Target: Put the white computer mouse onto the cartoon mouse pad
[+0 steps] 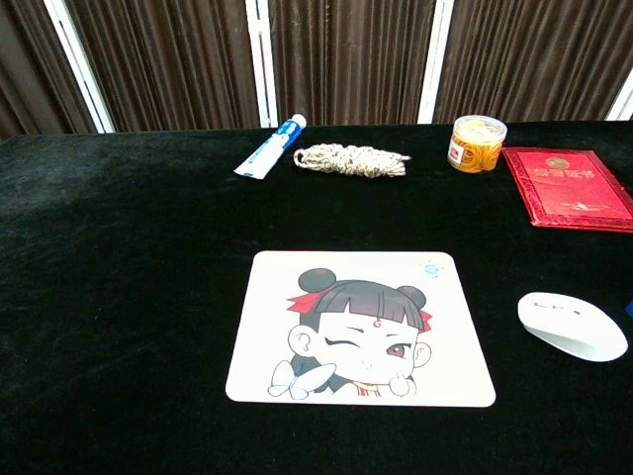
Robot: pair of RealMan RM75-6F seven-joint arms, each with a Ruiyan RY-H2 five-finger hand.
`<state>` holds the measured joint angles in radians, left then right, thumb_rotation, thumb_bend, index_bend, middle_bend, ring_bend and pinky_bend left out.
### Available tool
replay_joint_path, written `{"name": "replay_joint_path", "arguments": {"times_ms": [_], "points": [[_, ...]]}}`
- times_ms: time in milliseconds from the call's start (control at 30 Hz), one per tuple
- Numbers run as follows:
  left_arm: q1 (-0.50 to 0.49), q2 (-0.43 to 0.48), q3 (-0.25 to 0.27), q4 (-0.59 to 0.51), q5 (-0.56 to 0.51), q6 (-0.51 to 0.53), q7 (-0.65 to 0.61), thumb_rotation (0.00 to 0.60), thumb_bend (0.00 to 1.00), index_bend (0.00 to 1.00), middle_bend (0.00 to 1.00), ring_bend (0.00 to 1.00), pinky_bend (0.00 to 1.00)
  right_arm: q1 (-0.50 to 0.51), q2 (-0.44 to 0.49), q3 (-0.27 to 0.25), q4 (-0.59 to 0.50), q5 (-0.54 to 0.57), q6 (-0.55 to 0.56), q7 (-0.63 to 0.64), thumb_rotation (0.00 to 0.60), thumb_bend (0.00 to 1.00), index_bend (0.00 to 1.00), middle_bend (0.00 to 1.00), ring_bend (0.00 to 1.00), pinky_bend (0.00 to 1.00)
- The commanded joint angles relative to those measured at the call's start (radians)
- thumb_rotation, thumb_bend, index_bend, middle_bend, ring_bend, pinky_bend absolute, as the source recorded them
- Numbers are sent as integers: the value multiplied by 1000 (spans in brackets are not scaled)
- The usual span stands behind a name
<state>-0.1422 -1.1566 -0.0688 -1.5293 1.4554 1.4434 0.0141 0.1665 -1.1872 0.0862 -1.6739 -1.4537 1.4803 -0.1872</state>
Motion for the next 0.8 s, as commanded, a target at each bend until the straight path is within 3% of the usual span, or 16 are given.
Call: {"name": "replay_joint_path", "arguments": {"times_ms": [33, 500, 800], "points": [[1, 0, -1, -1, -2, 0, 0, 600, 129, 0, 0, 0, 0, -1, 0, 1, -1, 2, -3, 1, 600, 121, 205, 0, 0, 0], [-1, -1, 0, 3, -1, -3, -6, 600, 127, 0, 0, 0, 0, -5, 1, -1, -49, -3, -9, -25, 600, 126, 205, 0, 0, 0], [0, 0, 0, -1, 2, 2, -3, 600, 131, 0, 0, 0, 0, 14, -42, -13, -174, -6, -44, -157, 600, 127, 205, 0, 0, 0]]}}
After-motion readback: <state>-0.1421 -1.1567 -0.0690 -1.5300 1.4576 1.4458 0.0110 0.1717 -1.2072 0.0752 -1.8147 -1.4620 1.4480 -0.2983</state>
